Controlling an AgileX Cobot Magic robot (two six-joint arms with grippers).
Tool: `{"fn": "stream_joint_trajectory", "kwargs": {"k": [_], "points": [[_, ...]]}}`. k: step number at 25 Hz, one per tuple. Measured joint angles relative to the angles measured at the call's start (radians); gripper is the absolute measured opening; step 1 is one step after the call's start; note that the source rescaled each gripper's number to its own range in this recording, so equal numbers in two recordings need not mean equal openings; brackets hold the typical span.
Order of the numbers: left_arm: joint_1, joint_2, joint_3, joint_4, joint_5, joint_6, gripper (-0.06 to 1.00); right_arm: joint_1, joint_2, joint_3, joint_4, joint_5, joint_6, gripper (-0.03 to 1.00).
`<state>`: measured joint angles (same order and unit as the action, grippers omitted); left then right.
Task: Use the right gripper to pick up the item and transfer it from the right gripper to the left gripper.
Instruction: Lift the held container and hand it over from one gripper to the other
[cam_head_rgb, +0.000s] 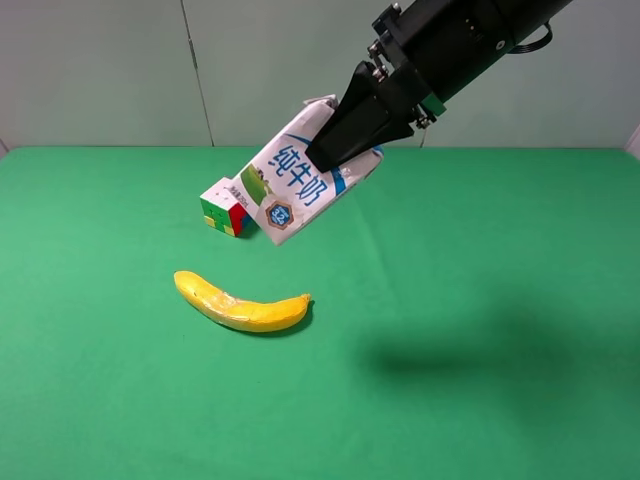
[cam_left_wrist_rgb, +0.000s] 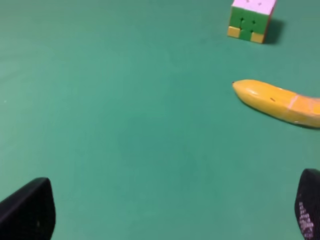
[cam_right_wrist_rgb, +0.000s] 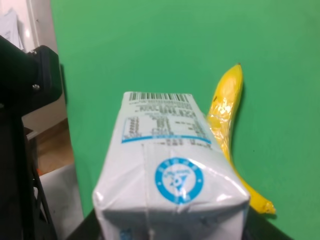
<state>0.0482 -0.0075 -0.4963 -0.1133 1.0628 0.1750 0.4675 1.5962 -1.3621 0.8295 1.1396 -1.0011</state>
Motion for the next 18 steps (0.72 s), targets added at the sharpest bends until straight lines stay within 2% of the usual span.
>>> {"fn": "stream_joint_trajectory", "kwargs": {"k": [7,10,15,18], "points": [[0.0,0.004,0.0,-0.125,0.0,0.034,0.91,0.0,-0.002,0.0,0.002,0.001,-0.004,0.01],[0.0,0.075,0.0,-0.195,0.0,0.055,0.91,0.0,-0.002,0.0,0.002,0.001,-0.004,0.01],[0.0,0.268,-0.01,-0.333,-0.037,0.149,0.91,0.0,-0.002,0.0,0.002,0.0,-0.005,0.01],[0.0,0.369,-0.012,-0.46,-0.098,0.25,0.91,0.0,-0.002,0.0,0.002,0.0,-0.006,0.01]]}}
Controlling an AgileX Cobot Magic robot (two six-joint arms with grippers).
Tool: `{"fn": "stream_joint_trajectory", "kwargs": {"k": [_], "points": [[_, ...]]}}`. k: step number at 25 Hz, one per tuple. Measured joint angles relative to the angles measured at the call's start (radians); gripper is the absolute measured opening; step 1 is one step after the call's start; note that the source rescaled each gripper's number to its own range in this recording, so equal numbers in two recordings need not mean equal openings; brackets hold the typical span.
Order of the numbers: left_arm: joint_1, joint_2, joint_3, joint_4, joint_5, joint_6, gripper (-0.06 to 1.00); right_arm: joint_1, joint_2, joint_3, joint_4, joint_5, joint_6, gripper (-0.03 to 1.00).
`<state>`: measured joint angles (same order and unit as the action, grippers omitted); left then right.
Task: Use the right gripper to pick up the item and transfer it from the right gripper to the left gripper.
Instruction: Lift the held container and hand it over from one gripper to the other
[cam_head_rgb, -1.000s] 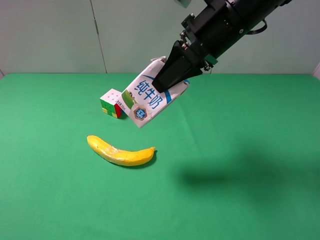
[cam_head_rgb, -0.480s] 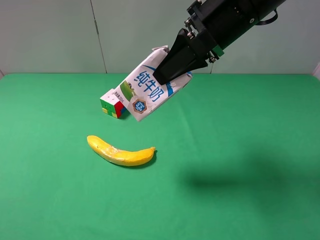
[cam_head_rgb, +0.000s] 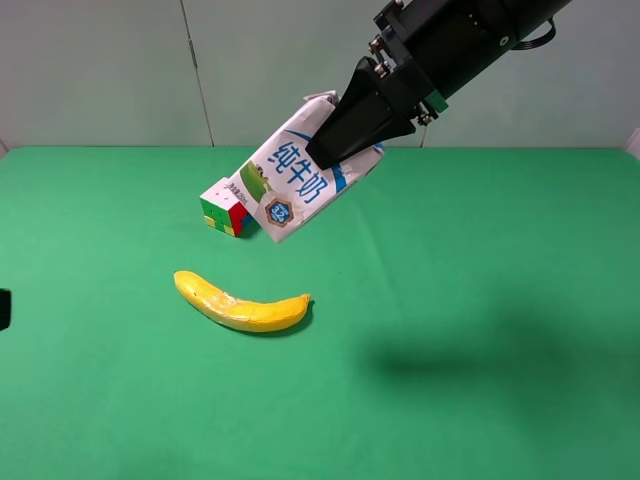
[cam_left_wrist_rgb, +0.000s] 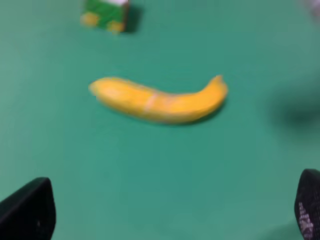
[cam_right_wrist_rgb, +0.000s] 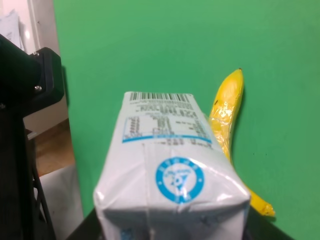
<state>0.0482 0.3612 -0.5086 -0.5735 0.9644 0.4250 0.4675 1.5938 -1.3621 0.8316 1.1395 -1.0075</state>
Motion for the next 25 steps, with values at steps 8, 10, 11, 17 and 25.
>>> {"fn": "stream_joint_trajectory", "kwargs": {"k": [8,10,11,17,25], "points": [[0.0,0.218,0.0,-0.313,-0.076,0.331,0.91,0.0,0.0,0.0,0.042,0.012,-0.007,0.01],[0.0,0.258,0.0,-0.365,-0.078,0.397,0.91,0.0,0.0,0.0,0.069,0.022,-0.013,0.01],[0.0,0.279,0.0,-0.386,-0.081,0.429,0.91,0.0,0.0,0.0,0.082,0.028,-0.018,0.01],[0.0,0.387,0.0,-0.517,-0.071,0.584,0.91,0.0,-0.001,0.0,0.149,0.067,-0.05,0.01],[0.0,0.512,0.0,-0.64,0.001,0.741,0.91,0.0,-0.001,0.0,0.224,0.069,-0.075,0.01]]}}
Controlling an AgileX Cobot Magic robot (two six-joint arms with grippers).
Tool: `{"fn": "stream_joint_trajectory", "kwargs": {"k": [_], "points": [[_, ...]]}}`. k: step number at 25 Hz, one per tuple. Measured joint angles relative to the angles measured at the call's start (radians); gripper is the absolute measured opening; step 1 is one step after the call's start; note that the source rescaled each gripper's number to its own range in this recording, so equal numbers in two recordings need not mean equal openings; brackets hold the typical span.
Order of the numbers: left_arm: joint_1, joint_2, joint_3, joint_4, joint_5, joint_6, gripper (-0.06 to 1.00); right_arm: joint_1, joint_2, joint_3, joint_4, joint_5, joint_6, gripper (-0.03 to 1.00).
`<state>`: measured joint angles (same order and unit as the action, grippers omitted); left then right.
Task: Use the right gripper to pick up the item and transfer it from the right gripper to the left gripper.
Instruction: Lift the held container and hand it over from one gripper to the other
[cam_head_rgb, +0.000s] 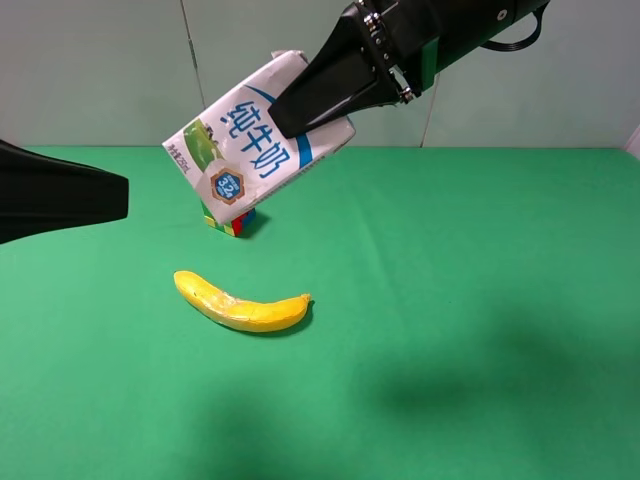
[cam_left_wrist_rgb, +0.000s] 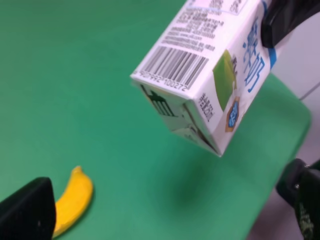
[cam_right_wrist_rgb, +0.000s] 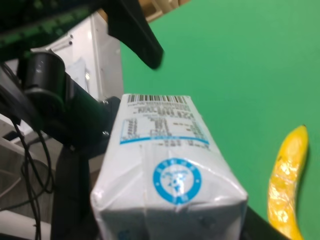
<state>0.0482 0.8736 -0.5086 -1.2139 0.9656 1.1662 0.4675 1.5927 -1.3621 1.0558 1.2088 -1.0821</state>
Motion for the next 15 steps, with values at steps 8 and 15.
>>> {"fn": "stream_joint_trajectory", "kwargs": {"k": [8,15], "points": [[0.0,0.107,-0.001,-0.092,0.019,0.128,0.91,0.0,0.0,0.0,0.009,0.0,-0.005,0.01],[0.0,0.17,-0.002,-0.109,0.031,0.176,0.91,0.0,0.0,0.0,0.016,0.0,-0.005,0.01]]}}
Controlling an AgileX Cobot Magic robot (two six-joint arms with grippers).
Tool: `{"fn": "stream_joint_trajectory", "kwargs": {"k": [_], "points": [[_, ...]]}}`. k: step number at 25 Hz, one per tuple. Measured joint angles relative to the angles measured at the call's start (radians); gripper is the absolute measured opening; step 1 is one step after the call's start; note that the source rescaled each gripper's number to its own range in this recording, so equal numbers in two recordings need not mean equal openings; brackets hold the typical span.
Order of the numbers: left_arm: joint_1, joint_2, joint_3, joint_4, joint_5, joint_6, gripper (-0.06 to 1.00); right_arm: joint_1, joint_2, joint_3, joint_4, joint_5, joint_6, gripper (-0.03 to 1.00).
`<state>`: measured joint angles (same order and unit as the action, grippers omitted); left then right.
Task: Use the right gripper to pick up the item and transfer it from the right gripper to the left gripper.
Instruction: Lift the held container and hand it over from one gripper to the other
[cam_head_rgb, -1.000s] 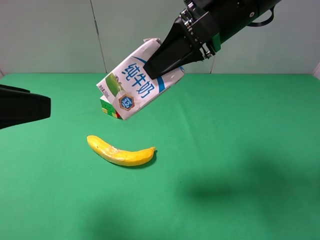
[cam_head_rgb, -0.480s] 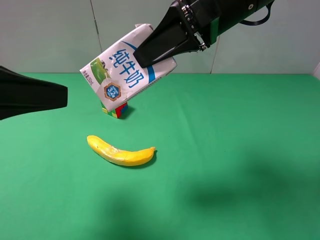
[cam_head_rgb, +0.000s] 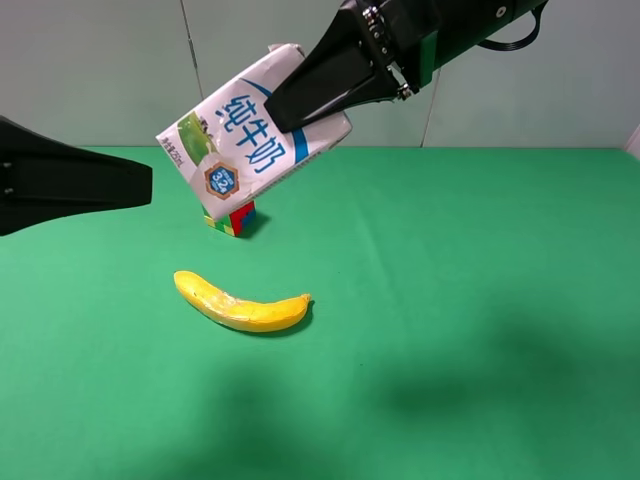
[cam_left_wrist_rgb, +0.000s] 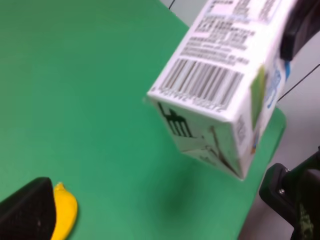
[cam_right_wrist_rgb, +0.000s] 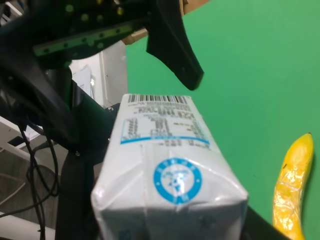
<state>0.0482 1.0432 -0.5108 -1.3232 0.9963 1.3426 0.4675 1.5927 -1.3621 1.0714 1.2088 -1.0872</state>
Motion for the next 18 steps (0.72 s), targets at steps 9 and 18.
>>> {"fn": "stream_joint_trajectory", "kwargs": {"k": [9,18], "points": [[0.0,0.067,0.0,-0.098,0.051,0.075,0.91,0.0,0.0,0.0,0.014,0.0,-0.001,0.01],[-0.001,0.133,0.0,-0.176,0.1,0.126,0.91,0.0,0.0,0.0,0.044,0.0,-0.014,0.01]]}}
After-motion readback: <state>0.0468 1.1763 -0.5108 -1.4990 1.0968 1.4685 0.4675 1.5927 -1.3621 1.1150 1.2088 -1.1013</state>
